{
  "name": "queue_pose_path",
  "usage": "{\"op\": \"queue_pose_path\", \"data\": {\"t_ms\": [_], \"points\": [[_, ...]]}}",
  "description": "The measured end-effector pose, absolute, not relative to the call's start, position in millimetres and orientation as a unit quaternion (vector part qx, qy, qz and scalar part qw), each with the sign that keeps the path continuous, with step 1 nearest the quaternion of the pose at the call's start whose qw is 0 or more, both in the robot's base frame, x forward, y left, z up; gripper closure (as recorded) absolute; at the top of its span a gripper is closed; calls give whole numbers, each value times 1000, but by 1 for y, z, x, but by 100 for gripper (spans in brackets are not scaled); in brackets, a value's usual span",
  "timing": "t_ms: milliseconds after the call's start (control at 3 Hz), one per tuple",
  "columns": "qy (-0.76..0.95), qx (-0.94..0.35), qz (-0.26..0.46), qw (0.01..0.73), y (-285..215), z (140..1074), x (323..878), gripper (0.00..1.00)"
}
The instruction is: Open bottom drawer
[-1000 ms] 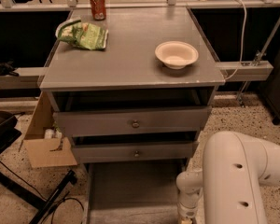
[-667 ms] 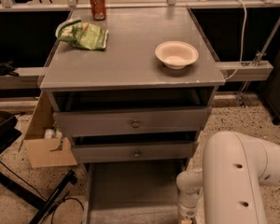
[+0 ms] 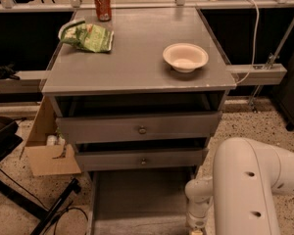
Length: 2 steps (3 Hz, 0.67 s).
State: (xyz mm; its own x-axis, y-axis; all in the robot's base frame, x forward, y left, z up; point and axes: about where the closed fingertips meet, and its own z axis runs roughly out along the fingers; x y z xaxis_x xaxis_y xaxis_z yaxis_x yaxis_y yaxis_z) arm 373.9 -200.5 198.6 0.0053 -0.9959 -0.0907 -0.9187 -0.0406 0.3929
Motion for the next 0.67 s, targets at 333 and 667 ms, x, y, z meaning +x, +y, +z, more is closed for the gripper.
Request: {"op": "queue_pose_path", "data": {"t_ms": [333, 667], "points": [[-684, 700, -173, 111, -200, 199, 374, 0], [-686, 699, -177, 102, -202, 203, 373, 0]]}}
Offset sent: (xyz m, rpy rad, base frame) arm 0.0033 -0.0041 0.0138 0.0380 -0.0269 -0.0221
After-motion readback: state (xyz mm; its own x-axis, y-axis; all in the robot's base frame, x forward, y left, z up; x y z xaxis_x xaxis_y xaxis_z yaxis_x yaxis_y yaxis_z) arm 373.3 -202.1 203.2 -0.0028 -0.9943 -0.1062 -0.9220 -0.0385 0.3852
